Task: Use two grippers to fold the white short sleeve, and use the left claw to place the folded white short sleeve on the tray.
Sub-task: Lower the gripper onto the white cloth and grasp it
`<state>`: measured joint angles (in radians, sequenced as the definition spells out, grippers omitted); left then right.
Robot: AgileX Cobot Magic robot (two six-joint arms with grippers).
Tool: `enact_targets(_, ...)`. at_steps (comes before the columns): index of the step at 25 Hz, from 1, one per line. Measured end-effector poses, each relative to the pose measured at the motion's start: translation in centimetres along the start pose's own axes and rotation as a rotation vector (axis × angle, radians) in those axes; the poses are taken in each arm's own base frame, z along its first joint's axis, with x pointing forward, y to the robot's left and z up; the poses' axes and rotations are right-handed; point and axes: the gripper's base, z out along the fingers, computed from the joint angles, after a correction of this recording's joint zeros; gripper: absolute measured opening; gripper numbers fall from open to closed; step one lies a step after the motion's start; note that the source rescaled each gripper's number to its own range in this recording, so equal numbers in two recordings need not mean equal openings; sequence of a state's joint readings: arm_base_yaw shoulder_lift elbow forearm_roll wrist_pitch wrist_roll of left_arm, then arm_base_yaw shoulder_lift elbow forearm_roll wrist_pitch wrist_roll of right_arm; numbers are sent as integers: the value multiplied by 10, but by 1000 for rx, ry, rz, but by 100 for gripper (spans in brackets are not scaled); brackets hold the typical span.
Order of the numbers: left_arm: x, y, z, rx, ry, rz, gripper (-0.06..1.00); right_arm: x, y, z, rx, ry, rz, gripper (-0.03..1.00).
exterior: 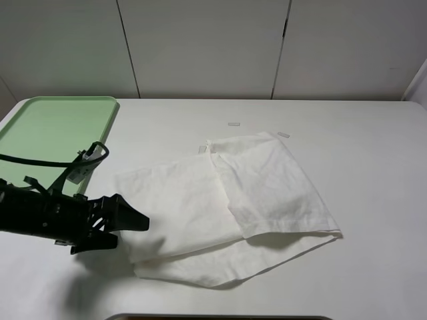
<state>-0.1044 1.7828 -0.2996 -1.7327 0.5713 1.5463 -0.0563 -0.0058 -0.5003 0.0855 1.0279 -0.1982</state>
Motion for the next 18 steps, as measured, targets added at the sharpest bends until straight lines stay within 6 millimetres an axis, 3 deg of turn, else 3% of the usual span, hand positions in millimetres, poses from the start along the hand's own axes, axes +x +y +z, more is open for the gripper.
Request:
enact_targets(7, -19, -2, 20, 93, 28, -9, 90, 0, 0, 0, 0, 0, 0, 100)
enact_targets(12, -25, -4, 32, 100, 53, 15, 73, 0, 0, 0, 0, 0, 0, 100)
enact_targets(14, -27, -4, 37, 85, 62, 25, 60, 0, 0, 0, 0, 0, 0, 100)
enact_targets(15, -29, -3, 41, 54, 68, 40, 39, 0, 0, 0, 0, 0, 0, 100)
enact_targets(16, -31, -2, 43, 35, 69, 53, 26, 0, 0, 0, 0, 0, 0, 100)
enact_targets(18, -33, -1, 43, 17, 73, 74, 13, 0, 0, 0, 0, 0, 0, 100)
